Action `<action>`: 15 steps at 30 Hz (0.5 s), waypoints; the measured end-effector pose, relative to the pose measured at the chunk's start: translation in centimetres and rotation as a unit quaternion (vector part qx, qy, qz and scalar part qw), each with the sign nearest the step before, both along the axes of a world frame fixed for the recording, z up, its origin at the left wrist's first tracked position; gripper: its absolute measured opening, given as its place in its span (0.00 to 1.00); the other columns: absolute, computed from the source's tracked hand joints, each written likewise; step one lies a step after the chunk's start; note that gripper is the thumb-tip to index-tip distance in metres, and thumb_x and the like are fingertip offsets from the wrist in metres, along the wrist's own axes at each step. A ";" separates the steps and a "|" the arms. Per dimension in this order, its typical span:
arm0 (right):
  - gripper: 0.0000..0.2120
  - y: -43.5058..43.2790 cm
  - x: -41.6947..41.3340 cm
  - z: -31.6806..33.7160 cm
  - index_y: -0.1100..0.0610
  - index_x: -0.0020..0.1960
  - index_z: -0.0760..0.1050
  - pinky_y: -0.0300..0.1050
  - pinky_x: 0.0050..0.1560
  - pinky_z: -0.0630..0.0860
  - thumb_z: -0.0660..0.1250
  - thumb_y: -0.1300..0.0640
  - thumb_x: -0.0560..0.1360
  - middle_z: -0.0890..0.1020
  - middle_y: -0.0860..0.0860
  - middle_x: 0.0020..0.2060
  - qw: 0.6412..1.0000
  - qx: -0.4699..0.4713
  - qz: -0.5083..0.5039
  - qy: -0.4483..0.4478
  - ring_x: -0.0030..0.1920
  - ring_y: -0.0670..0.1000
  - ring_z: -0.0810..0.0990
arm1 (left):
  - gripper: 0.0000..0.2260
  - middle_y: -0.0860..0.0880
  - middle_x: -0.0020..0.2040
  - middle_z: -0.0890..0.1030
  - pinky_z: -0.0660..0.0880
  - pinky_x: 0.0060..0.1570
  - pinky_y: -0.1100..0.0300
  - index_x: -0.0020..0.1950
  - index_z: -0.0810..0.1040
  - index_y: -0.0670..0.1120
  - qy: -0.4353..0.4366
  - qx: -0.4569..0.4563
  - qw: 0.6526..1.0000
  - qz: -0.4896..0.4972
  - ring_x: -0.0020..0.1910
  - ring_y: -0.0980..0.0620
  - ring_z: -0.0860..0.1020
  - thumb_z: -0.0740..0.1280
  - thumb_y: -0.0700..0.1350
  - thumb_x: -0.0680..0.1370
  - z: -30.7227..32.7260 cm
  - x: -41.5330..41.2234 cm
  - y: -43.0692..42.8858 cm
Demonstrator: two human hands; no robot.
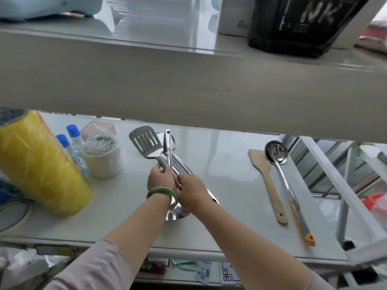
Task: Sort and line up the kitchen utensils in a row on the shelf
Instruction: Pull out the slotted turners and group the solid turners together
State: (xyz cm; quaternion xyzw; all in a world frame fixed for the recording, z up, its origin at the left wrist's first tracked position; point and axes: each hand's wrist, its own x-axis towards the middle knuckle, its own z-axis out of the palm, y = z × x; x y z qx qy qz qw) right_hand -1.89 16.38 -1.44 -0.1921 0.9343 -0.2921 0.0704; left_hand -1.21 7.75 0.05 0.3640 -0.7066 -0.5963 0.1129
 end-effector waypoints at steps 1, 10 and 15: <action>0.07 0.6 0.0 0.1 0.58 0.44 0.76 0.43 0.36 0.65 0.62 0.56 0.72 0.81 0.60 0.40 1.000 -0.026 -0.002 -0.003 0.40 0.59 0.76 | 0.13 0.44 0.52 0.83 0.74 0.54 0.54 0.60 0.77 0.45 0.014 -0.007 1.000 -0.007 0.50 0.42 0.79 0.61 0.43 0.77 0.4 -0.1 0.7; 0.11 9.1 -0.6 0.2 0.53 0.51 0.76 0.32 0.31 0.62 0.59 0.63 0.73 0.75 0.56 0.39 0.976 -0.134 -0.168 0.032 0.37 0.50 0.70 | 0.13 0.46 0.51 0.84 0.76 0.58 0.52 0.59 0.77 0.47 0.059 -0.020 0.974 -0.218 0.51 0.46 0.81 0.62 0.43 0.76 1.4 -2.1 9.3; 0.09 13.3 -0.6 0.5 0.56 0.43 0.77 0.39 0.33 0.71 0.58 0.60 0.75 0.77 0.58 0.38 0.948 -0.189 -0.257 0.004 0.35 0.53 0.76 | 0.11 0.45 0.46 0.84 0.73 0.41 0.62 0.53 0.80 0.45 0.044 -0.017 0.943 -0.329 0.44 0.47 0.79 0.60 0.40 0.76 1.1 -1.9 14.2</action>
